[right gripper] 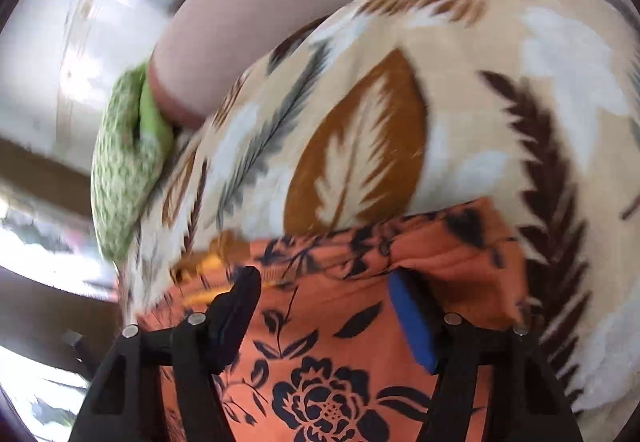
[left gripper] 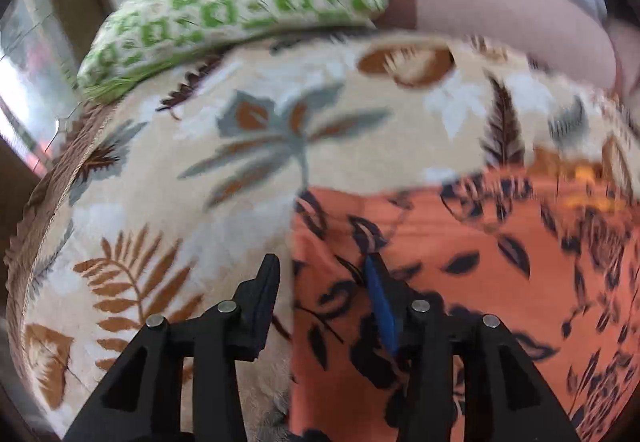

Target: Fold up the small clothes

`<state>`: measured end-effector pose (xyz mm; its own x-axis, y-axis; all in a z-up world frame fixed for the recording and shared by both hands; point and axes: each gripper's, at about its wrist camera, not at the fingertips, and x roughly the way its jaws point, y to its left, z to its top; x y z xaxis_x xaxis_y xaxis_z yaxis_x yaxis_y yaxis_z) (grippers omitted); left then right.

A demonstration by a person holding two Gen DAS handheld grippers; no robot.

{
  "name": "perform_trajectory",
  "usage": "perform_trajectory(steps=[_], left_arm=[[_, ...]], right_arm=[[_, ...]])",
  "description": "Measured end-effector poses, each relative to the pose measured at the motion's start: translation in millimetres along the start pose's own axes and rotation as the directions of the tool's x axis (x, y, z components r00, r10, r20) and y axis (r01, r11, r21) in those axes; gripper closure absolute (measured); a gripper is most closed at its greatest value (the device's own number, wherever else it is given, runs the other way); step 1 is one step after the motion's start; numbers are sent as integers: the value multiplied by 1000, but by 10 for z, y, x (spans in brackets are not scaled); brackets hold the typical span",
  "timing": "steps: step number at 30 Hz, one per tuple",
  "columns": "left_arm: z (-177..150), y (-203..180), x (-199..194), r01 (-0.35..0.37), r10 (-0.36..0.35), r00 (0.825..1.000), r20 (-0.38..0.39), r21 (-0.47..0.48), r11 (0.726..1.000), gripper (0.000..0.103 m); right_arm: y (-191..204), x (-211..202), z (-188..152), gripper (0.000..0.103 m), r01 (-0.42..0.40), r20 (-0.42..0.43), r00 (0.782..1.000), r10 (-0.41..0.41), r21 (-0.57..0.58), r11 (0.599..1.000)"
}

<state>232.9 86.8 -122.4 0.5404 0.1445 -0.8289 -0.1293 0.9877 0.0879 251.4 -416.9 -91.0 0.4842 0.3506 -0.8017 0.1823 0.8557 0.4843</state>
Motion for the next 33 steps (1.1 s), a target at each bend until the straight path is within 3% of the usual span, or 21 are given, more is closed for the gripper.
perform_trajectory(steps=[1,5,7,9,10,12,14,17,19,22,24,28,31,33], left_arm=[[9,19,-45,4,-4,1000,7,-5,1000,56],[-70,69,-394,30,-33,996,82,33,999,56],[-181,104,-550,58,-61,994,95,33,998,51],[-320,114,-657,92,-94,991,90,24,995,50],[-387,92,-673,106,-108,991,80,22,994,46],[-557,24,-590,94,-95,995,27,39,995,45],[-666,-15,-390,56,-54,997,-55,39,998,45],[-656,32,-455,57,-57,998,-36,-16,998,43],[-636,59,-640,75,-75,997,7,-36,997,43],[-677,63,-904,91,-88,994,66,-32,995,43],[-782,73,-1005,104,-102,993,61,-25,994,42],[-1025,85,-1167,141,-138,988,70,-46,989,42],[-1196,44,-1268,163,-160,984,80,-35,986,40],[-1271,-18,-1212,182,-180,982,64,-23,983,36]], right_arm=[[77,-96,-23,31,54,26,998,-53,-46,998],[155,-278,-185,29,-70,-46,997,67,-63,996],[209,-251,-303,21,-116,-108,989,105,-98,988],[89,-132,-393,21,-43,-143,989,28,-107,993],[-15,-119,-392,23,-25,-127,992,14,-81,996],[-187,-240,-358,23,-65,-58,996,67,35,997],[-134,-374,-353,21,-14,-20,1000,15,49,999],[187,-502,-462,21,-93,-37,995,91,-69,993],[255,-484,-567,20,-96,-61,994,89,-113,989],[1,-145,-581,22,10,-107,994,-18,-77,997],[-21,-286,-589,21,-13,-57,998,12,-12,1000],[439,-710,-766,20,-53,9,999,54,-93,994],[462,-904,-1055,19,-147,-10,989,147,-101,984],[331,-774,-1200,18,-132,-37,991,130,-72,989]])
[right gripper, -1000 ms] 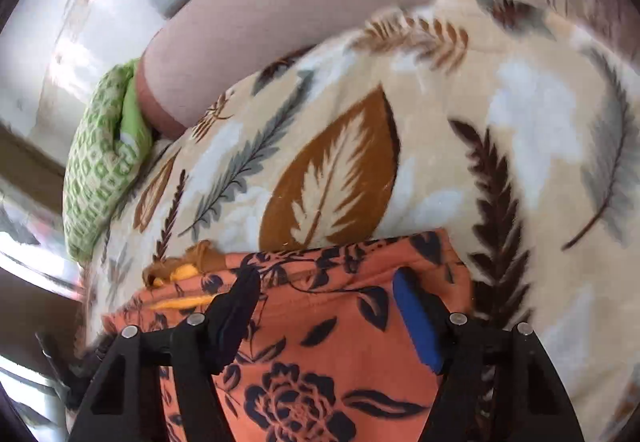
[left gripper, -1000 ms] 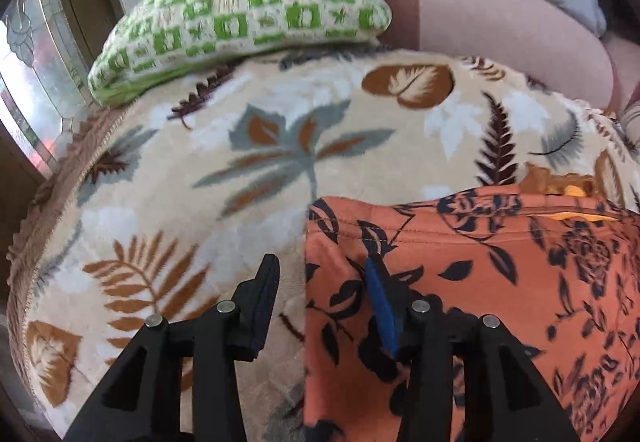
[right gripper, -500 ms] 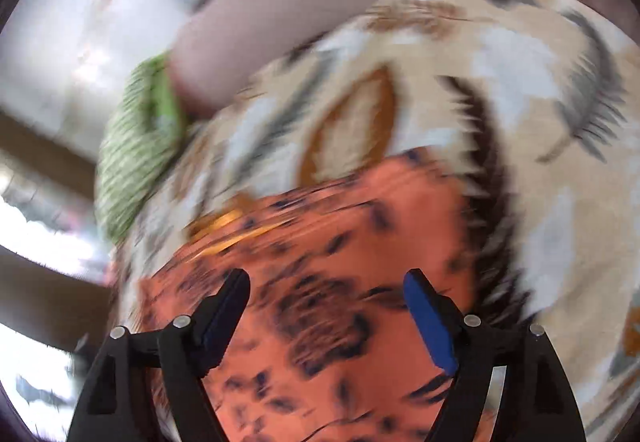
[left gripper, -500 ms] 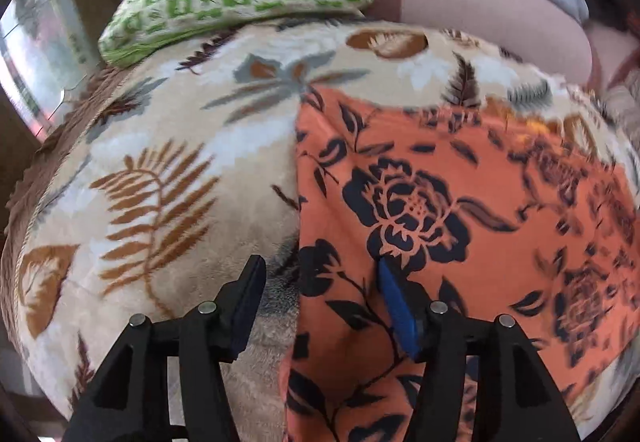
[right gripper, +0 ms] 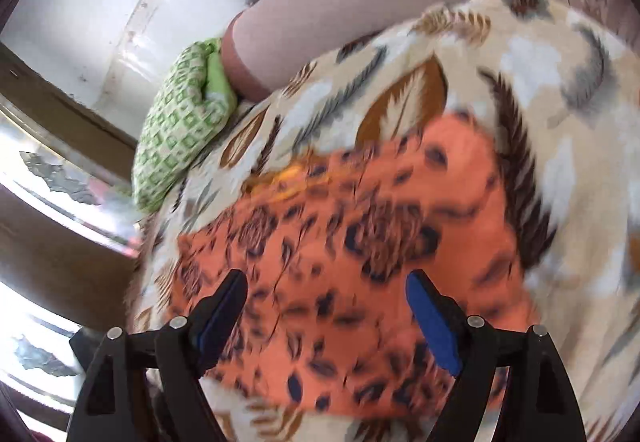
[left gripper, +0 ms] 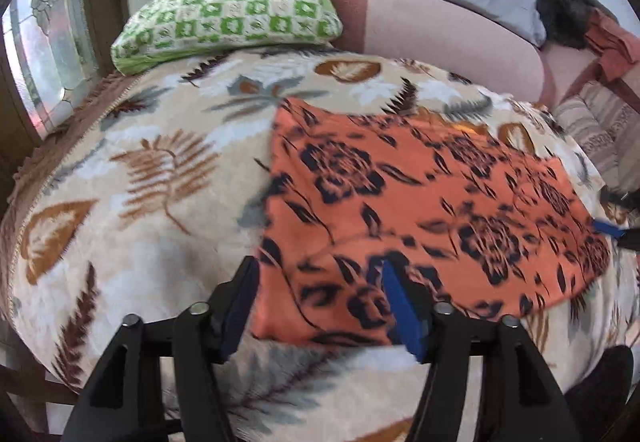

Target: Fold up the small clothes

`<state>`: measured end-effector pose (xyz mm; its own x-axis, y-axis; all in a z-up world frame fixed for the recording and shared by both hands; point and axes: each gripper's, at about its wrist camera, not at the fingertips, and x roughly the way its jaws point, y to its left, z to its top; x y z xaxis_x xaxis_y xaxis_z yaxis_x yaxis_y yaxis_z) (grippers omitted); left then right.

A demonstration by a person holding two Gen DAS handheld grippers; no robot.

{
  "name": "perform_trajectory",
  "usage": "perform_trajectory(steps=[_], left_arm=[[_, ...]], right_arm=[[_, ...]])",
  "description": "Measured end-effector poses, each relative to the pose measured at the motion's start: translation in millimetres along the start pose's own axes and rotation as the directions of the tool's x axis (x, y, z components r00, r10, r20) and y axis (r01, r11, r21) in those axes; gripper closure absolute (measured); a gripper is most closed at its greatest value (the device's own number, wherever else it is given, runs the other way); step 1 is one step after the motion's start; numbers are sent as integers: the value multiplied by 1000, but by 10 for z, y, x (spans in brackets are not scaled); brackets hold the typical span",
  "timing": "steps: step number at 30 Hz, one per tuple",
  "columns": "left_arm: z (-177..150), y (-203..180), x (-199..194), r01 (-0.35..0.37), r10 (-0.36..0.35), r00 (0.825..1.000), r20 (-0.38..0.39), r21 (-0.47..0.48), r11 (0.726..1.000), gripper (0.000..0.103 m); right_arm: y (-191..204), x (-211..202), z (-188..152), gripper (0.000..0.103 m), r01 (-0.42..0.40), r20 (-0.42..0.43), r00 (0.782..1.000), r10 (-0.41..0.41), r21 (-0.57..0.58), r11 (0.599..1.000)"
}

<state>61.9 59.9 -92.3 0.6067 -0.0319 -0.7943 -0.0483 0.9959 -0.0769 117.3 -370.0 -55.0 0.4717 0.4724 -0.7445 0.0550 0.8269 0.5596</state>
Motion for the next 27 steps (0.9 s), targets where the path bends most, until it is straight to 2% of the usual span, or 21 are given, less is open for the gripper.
perform_trajectory(steps=[2,3,4,6,7,9,11,12,14,15,17,18,20,21,22,24,25,27], left_arm=[[-58,-52,164,-14,15,999,-39,23,1000,36],[-91,-83,267,-48,52,996,-68,54,997,36],[-122,-113,352,-85,94,992,-87,98,992,36],[-123,-156,289,-93,101,993,-65,116,989,36],[-104,-166,233,-81,87,995,-57,106,991,36],[-64,-170,88,-59,60,998,-10,80,995,36],[-56,-167,6,-63,61,998,26,83,995,36],[-71,-158,35,-77,75,997,16,91,993,36],[-120,-75,247,-95,101,991,-82,75,993,36],[-156,-4,364,-99,105,985,-135,55,994,35],[-156,104,308,-70,67,989,-129,-17,997,34],[-140,126,220,-78,74,991,-108,-39,996,34],[-125,126,22,-83,83,996,-23,-31,996,34],[-134,127,-5,-89,88,996,-8,-25,996,34],[-161,140,35,-105,105,994,-23,-19,994,34],[-223,196,265,-140,138,981,-137,-11,990,33],[-224,243,291,-128,122,982,-146,-33,991,33],[-186,267,153,-131,123,986,-117,-70,989,34]], right_arm=[[-356,209,-95,18,114,-55,992,-110,68,991],[-529,245,-131,22,102,-58,994,-95,122,987],[-543,157,-136,22,64,-17,998,-62,152,986],[-416,-31,-143,21,83,0,996,-84,144,986],[-313,-130,-160,21,93,23,995,-96,108,990],[-186,-276,-222,18,52,59,997,-56,55,997],[-196,-316,-346,17,22,47,999,-24,49,999],[-237,-224,-420,16,31,29,999,-33,57,998],[-427,9,-512,16,83,-28,996,-81,101,991],[-453,-36,-527,16,60,2,998,-60,114,992],[-354,-140,-481,16,57,17,998,-60,118,991],[-279,-196,-458,16,55,33,998,-59,100,993],[-131,-296,-438,16,31,71,997,-34,48,998],[-107,-284,-444,16,18,77,997,-21,36,999],[-106,-280,-457,16,13,74,997,-15,30,999],[-255,-116,-469,15,62,25,998,-63,66,996],[-379,-15,-492,15,79,-11,997,-79,111,991],[-381,-125,-481,15,59,33,997,-63,114,992]])
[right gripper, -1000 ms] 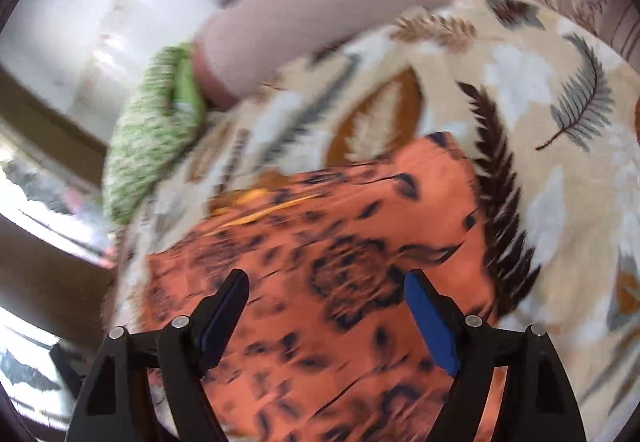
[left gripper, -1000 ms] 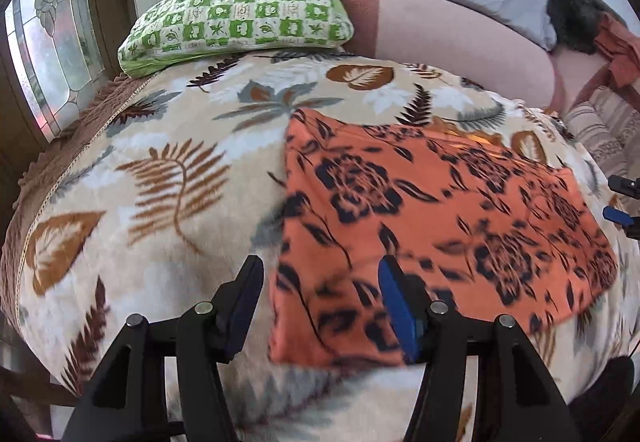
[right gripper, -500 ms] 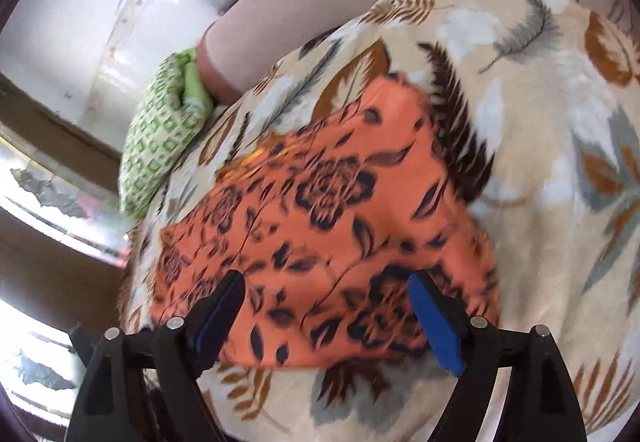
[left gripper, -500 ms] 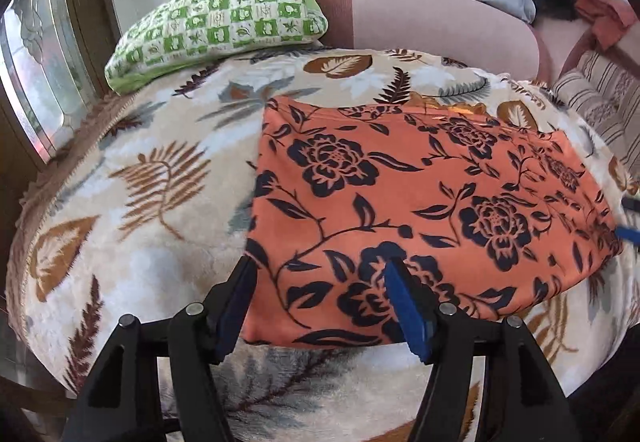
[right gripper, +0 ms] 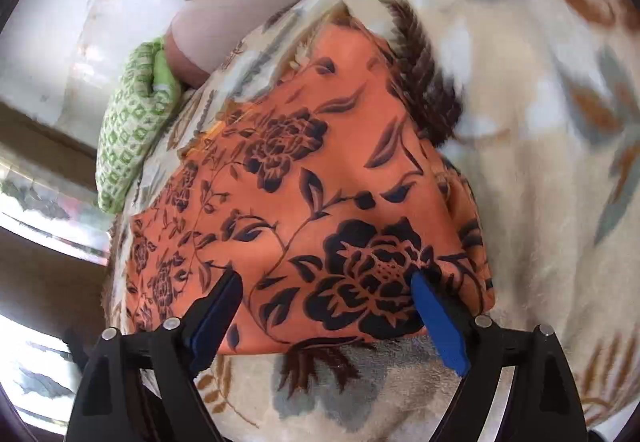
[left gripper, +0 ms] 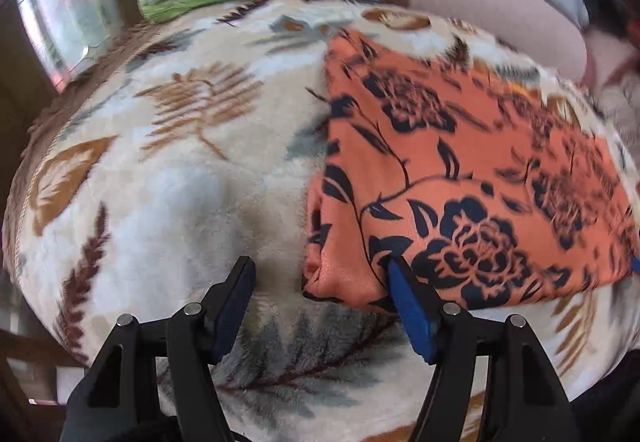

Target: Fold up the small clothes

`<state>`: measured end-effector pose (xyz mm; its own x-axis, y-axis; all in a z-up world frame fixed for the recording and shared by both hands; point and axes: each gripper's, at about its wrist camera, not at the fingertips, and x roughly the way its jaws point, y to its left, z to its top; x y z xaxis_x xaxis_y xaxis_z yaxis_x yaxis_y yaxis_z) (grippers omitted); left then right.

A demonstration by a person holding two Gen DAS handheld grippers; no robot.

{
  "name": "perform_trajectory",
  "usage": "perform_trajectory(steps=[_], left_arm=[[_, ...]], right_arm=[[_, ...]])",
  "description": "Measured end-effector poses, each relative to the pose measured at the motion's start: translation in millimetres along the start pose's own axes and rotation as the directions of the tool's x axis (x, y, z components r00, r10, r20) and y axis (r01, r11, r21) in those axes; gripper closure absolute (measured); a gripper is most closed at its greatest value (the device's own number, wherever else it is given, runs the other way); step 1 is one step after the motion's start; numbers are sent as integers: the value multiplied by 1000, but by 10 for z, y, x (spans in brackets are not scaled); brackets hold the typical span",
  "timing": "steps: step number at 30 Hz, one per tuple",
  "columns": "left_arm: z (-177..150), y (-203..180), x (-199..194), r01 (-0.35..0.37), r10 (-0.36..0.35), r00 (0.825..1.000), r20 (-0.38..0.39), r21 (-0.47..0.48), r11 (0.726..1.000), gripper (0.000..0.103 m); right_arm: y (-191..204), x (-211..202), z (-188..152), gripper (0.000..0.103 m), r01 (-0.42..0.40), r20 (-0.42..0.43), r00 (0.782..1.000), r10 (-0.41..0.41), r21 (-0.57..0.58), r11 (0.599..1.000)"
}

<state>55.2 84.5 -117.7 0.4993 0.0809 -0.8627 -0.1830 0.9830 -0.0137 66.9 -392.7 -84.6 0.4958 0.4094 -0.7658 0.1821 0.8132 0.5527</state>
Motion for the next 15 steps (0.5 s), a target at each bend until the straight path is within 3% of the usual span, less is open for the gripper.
perform_trajectory(steps=[3,6,8,12,15], left_arm=[[62,-21,-315,1,-5,992,130,32,1000,34],[94,35,-405,3,-6,986,165,22,1000,34],[92,92,-309,-10,10,991,133,2,1000,34],[81,167,98,-50,50,999,-17,-9,999,33],[124,164,50,-49,49,999,3,-28,998,33]], right_arm=[[157,-145,43,15,-12,24,1000,13,-47,999],[347,-219,103,15,-58,50,997,63,-101,993],[336,-144,102,15,-63,51,996,69,-98,993],[57,264,56,15,16,-29,999,-16,5,1000],[232,152,109,14,33,-21,999,-34,-40,999]])
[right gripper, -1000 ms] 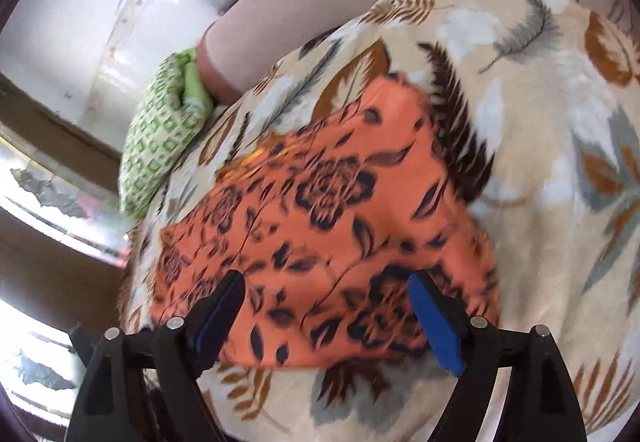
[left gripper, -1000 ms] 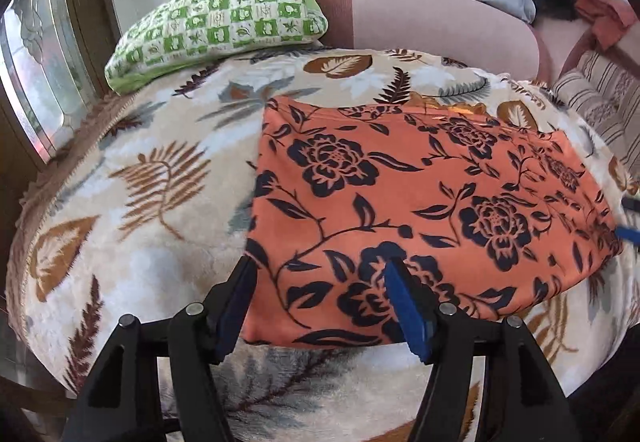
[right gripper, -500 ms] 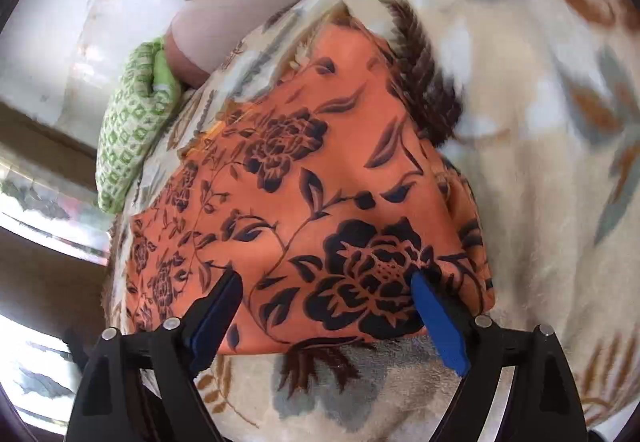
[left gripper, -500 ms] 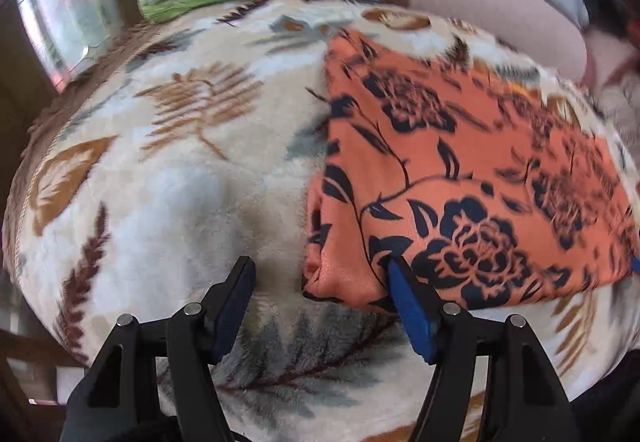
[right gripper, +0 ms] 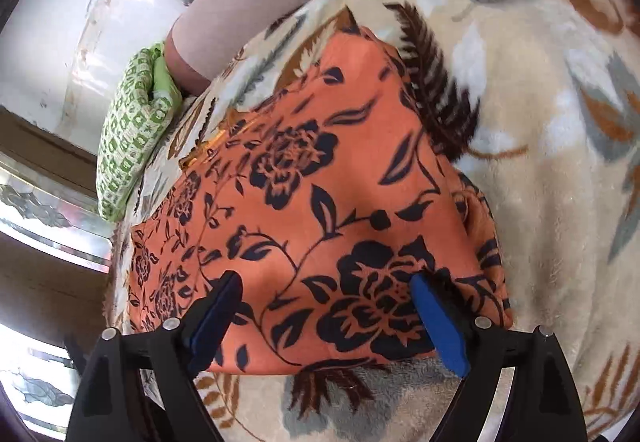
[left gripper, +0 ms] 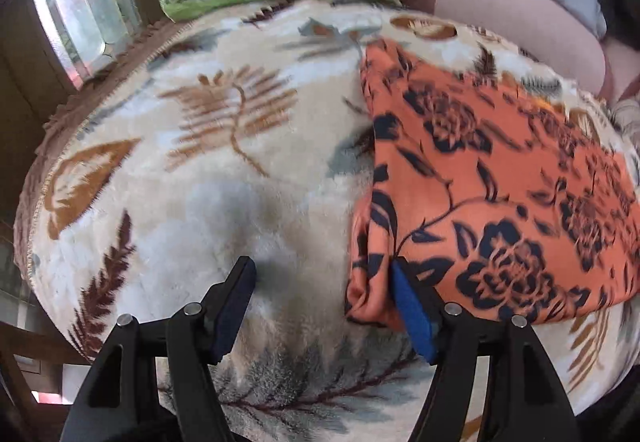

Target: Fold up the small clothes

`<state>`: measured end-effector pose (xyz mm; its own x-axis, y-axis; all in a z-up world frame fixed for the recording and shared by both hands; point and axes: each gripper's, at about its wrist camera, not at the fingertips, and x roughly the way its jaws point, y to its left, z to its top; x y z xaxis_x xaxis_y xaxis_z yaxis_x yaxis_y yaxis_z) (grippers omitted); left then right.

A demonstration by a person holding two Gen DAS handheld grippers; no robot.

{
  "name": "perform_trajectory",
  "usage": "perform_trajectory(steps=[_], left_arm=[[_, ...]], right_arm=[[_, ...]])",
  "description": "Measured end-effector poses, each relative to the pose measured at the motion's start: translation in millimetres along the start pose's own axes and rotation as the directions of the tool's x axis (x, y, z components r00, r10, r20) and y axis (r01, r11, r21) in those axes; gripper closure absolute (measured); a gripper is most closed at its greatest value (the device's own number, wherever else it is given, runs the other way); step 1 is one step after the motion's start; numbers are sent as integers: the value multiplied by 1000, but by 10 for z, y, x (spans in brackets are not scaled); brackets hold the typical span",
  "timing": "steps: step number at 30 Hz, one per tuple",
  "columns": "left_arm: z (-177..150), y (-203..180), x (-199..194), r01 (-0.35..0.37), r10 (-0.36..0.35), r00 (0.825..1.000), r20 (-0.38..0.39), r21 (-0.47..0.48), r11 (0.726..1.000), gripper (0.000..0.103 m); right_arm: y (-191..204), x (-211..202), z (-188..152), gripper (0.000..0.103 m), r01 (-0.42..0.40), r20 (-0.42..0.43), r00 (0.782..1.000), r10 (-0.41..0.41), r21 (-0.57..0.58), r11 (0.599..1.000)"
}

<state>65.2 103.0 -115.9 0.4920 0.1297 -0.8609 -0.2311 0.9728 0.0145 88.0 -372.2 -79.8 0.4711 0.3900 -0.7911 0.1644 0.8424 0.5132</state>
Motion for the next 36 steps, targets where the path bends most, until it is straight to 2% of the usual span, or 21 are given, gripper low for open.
perform_trajectory(steps=[3,6,8,10,11,12,16,20,22,25,26,27,32,36], left_arm=[[82,-87,-230,12,-14,995,95,27,1000,33],[139,-148,-382,23,-32,987,159,54,998,33],[145,-138,-310,10,-17,989,148,52,999,33],[129,-108,-71,-14,10,998,66,54,998,33],[91,-102,98,-25,25,1000,-3,59,998,32],[55,-94,192,-22,24,999,-38,59,998,32],[113,-128,-23,-3,1,999,44,60,998,31],[173,-209,-301,-2,-10,993,118,106,994,31],[162,-218,-379,14,-26,992,124,99,995,31],[130,-210,-431,54,-61,991,116,63,997,31],[97,-208,-436,60,-66,991,112,58,997,31],[84,-203,-452,61,-67,992,110,57,996,31],[102,-218,-591,71,-78,987,138,57,996,31],[118,-248,-680,89,-96,984,153,57,994,31]], right_arm=[[276,-186,128,14,-38,48,998,42,-78,996],[416,-195,255,14,-65,84,994,74,-102,993],[372,-84,297,14,-50,75,996,54,-65,997],[263,116,313,14,-43,40,998,44,-33,999],[164,242,295,14,-11,11,1000,11,-5,1000],[73,365,272,14,25,-30,999,-24,25,999],[189,247,300,14,17,-6,1000,-17,-11,1000],[392,15,391,14,8,66,998,-2,-81,997],[411,-38,435,14,-15,94,995,22,-75,997],[237,138,469,14,-43,70,997,42,3,999],[140,268,466,14,-21,37,999,20,41,999],[9,412,441,14,18,-30,999,-15,104,994],[178,105,501,14,-58,68,996,54,66,996],[215,97,546,14,-39,71,997,36,54,998]])
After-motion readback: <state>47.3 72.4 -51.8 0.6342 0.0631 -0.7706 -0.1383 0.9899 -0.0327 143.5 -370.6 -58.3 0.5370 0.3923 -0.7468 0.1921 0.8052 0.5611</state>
